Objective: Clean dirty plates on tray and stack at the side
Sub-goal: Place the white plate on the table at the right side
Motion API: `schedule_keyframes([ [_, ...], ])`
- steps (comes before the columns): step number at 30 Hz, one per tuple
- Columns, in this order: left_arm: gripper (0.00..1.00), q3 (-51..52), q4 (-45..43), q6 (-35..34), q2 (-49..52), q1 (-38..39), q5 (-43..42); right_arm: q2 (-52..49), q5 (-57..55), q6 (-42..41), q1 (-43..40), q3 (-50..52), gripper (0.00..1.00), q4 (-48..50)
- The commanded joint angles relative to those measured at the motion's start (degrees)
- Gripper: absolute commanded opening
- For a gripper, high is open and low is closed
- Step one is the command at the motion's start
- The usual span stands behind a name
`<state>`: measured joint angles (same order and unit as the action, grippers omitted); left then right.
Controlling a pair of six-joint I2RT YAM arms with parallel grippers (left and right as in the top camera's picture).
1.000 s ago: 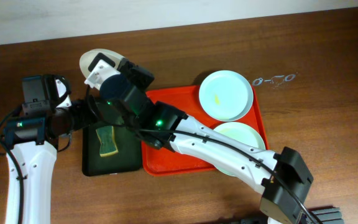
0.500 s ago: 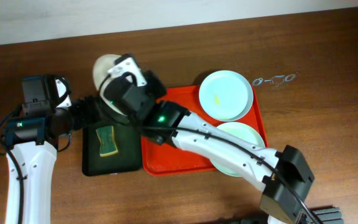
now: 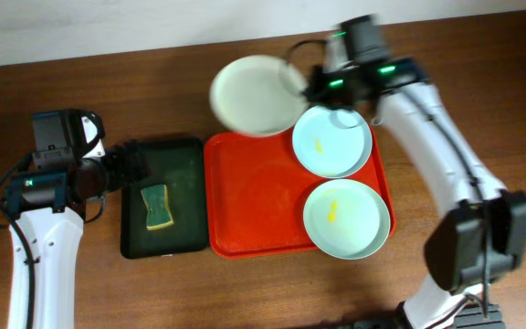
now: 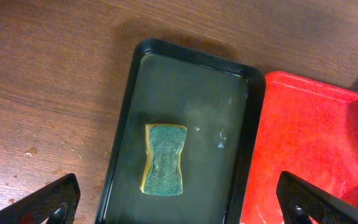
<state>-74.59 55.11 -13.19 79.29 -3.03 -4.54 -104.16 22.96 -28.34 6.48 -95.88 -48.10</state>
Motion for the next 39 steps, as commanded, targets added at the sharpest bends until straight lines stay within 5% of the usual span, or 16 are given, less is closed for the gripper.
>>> schedule_keyframes([
  [1, 0.99, -0.5, 0.0, -0.3, -0.5, -0.2, -0.6, 2.8, 7.2, 5.0, -11.2, -0.8, 0.04, -7.5],
  [13, 0.99, -0.5, 0.0, -0.2, -0.5, -0.2, -0.6, 2.8, -18.4, 9.7, -41.7, -0.8, 0.04, -22.3],
  [19, 0.99, -0.5, 0.0, -0.2, -0.5, -0.2, -0.6, 2.8, -26.7, 9.5, -44.8, 4.4, 0.04, -20.0],
  [24, 0.99, -0.5, 0.0, -0.2, -0.5, -0.2, -0.6, 2.7, -20.6, 8.8, -44.7, 18.9, 0.04, -8.4],
  [29, 0.99, -0.5, 0.0, -0.2, -0.5, -0.2, -0.6, 2.8, -18.4, 8.9, -44.7, 21.6, 0.04, -7.0],
  [30, 0.99, -0.5, 0.0, -0.2, -0.5, -0.2, -0.6, 2.8, -18.2, 8.9, -44.7, 21.6, 0.08, -7.6],
  [32, 0.99, -0.5, 0.0, -0.2, -0.5, -0.2, -0.6, 2.8, -13.8, 12.0, -44.7, 21.6, 0.36, -7.8],
  [34, 0.99, -0.5, 0.0, -0.2, -0.5, -0.2, -0.6, 2.8, -10.9, 14.3, -44.7, 21.4, 0.45, -8.5],
  [39, 0.99, -0.5, 0.0, -0.2, -0.5, -0.2, -0.6, 2.9, -8.9, 17.7, -38.6, 13.0, 0.51, -15.4],
])
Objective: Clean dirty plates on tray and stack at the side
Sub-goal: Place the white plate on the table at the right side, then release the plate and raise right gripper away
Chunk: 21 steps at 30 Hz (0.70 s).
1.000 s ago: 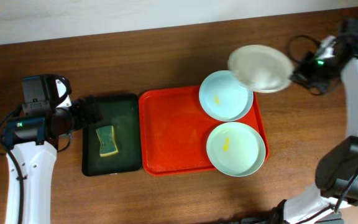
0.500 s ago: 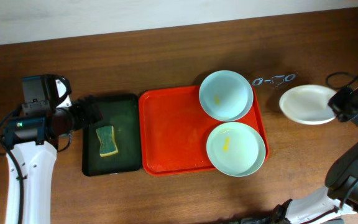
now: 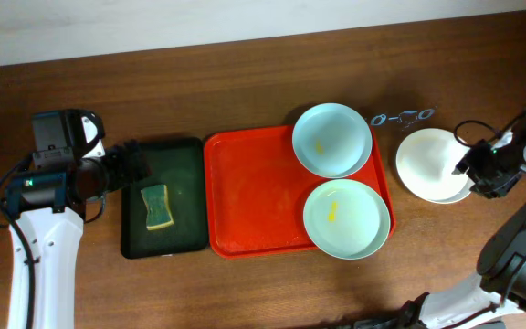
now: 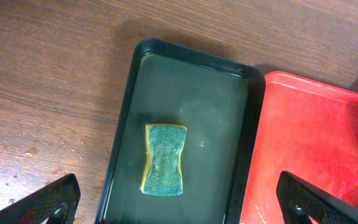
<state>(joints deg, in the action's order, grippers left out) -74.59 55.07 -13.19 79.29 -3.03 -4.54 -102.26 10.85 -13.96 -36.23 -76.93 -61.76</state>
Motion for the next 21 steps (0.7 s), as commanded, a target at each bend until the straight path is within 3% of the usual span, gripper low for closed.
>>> schedule_keyframes([
  [1, 0.99, -0.5, 0.1, -0.2, -0.5, -0.2, -0.6, 1.0, 4.1, 3.7, 6.3, -8.7, 0.52, -3.5],
  [3, 0.99, -0.5, 0.1, -0.2, -0.5, -0.2, -0.6, 1.0, 7.0, 3.7, 10.0, -14.2, 0.57, -6.6],
  [4, 0.99, -0.5, 0.1, -0.2, -0.5, -0.2, -0.6, 1.0, 8.4, 3.7, 11.1, -15.7, 0.72, -7.3],
  [5, 0.99, -0.5, 0.1, -0.2, -0.5, -0.2, -0.6, 1.0, 9.8, 3.7, 12.4, -17.1, 0.98, -8.0],
  [7, 0.99, -0.5, 0.1, -0.2, -0.5, -0.2, -0.6, 1.0, 9.9, 7.2, 13.8, -17.4, 0.98, -7.9],
  [8, 0.99, -0.5, 0.1, -0.2, -0.5, -0.2, -0.6, 0.9, 9.9, 10.4, 14.6, -17.1, 0.94, -7.9],
  [11, 0.99, -0.5, 0.1, -0.2, -0.5, -0.2, -0.6, 0.6, 8.7, 14.7, 17.7, -14.8, 0.54, -6.1],
  [13, 0.99, -0.5, 0.1, -0.2, -0.5, -0.2, -0.6, 0.6, 8.0, 14.6, 20.3, -11.0, 0.4, -1.6],
  [21, 0.99, -0.5, 0.1, -0.2, -0.5, -0.2, -0.6, 0.6, -0.2, 14.6, 28.7, 6.1, 0.42, 24.0],
])
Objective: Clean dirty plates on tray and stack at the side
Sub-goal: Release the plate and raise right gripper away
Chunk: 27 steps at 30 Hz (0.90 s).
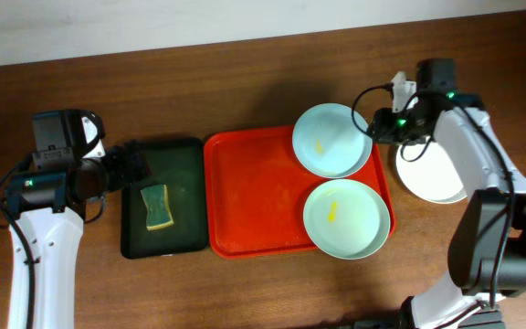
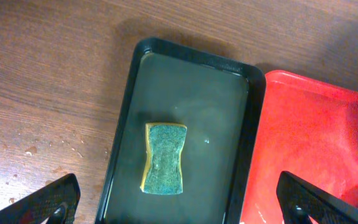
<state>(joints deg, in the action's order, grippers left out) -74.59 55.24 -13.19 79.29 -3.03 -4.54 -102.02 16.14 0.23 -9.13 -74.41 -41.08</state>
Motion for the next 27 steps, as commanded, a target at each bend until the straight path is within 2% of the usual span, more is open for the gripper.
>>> schedule_keyframes([
  [1, 0.99, -0.5, -0.1, -0.2, -0.5, -0.2, -0.6, 0.4, -7.2, 0.4, 1.9, 4.9, 0.42, 5.5],
  [10, 0.99, -0.5, -0.1, -0.2, -0.5, -0.2, -0.6, 0.3, -7.5, 0.2, 2.0, 11.2, 0.37, 18.5],
  [13, 0.99, -0.5, -0.1, -0.2, -0.5, -0.2, -0.6, 0.3, -7.6, -0.3, 2.0, 11.5, 0.3, 19.3],
  [20, 0.99, -0.5, -0.1, -0.2, -0.5, -0.2, -0.6, -3.4, -5.8, -0.7, 2.0, 11.5, 0.29, 20.2],
  [22, 0.99, -0.5, -0.1, -0.2, -0.5, -0.2, -0.6, -3.4, -5.2, -0.7, 2.0, 11.5, 0.23, 20.2],
  [27, 0.99, -0.5, -0.1, -0.2, -0.5, -0.2, -0.6, -3.4, -4.8, -0.7, 2.0, 11.5, 0.23, 18.6],
])
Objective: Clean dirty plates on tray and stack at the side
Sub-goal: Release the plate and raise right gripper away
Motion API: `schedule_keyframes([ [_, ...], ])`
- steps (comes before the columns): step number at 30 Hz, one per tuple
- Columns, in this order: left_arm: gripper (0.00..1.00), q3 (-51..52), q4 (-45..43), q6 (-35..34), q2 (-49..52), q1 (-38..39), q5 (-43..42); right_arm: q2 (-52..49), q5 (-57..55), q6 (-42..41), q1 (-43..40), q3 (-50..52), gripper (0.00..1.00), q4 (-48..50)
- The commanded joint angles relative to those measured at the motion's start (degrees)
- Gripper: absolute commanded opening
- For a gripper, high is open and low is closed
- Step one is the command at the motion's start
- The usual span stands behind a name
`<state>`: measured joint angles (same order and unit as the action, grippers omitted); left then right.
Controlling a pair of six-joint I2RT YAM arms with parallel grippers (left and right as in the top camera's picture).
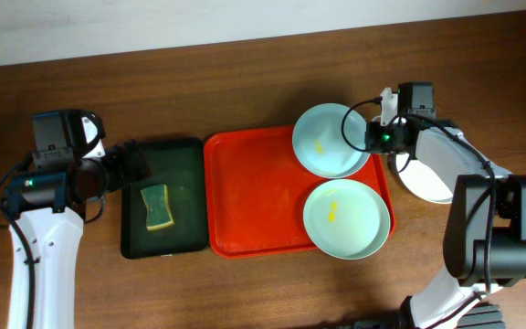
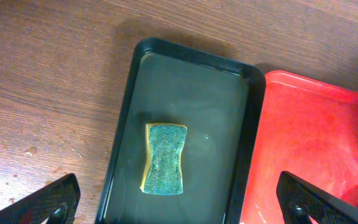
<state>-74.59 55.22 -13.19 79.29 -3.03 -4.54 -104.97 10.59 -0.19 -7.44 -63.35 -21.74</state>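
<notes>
Two pale blue plates with yellow smears sit on the right side of the red tray (image 1: 245,196): an upper plate (image 1: 330,142) and a lower plate (image 1: 346,217). A white plate (image 1: 425,175) lies on the table to the right of the tray, partly under my right arm. My right gripper (image 1: 373,137) is at the upper plate's right rim; how its jaws stand does not show. My left gripper (image 2: 180,200) hangs open above the black tray (image 2: 120,155), over the green-and-yellow sponge (image 2: 165,159).
The black tray (image 1: 190,151) with the sponge (image 1: 157,206) lies directly left of the red tray (image 2: 303,137). Bare brown wood surrounds both trays. The table's far edge meets a white wall at the top of the overhead view.
My right gripper has moved a little to the left and nearer, from just beside the upper blue plate to its right rim. The left arm, sponge and plates have not moved.
At first my right gripper held the white plate up behind the red tray. Then the white plate lay on the table right of the tray, the gripper at its far edge. Later the gripper was off it, near the upper blue plate, and now at that plate's rim.
</notes>
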Motion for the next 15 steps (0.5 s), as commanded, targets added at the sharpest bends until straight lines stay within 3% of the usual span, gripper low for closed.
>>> schedule_keyframes([
  [1, 0.99, -0.5, -0.1, -0.2, -0.5, -0.2, -0.6, -0.4, 0.8, -0.3, 0.3, 0.5, 0.23, -1.2],
  [15, 0.99, -0.5, -0.1, -0.2, -0.5, -0.2, -0.6, -1.2, 0.8, -0.3, 0.3, 0.5, 0.23, 0.7],
])
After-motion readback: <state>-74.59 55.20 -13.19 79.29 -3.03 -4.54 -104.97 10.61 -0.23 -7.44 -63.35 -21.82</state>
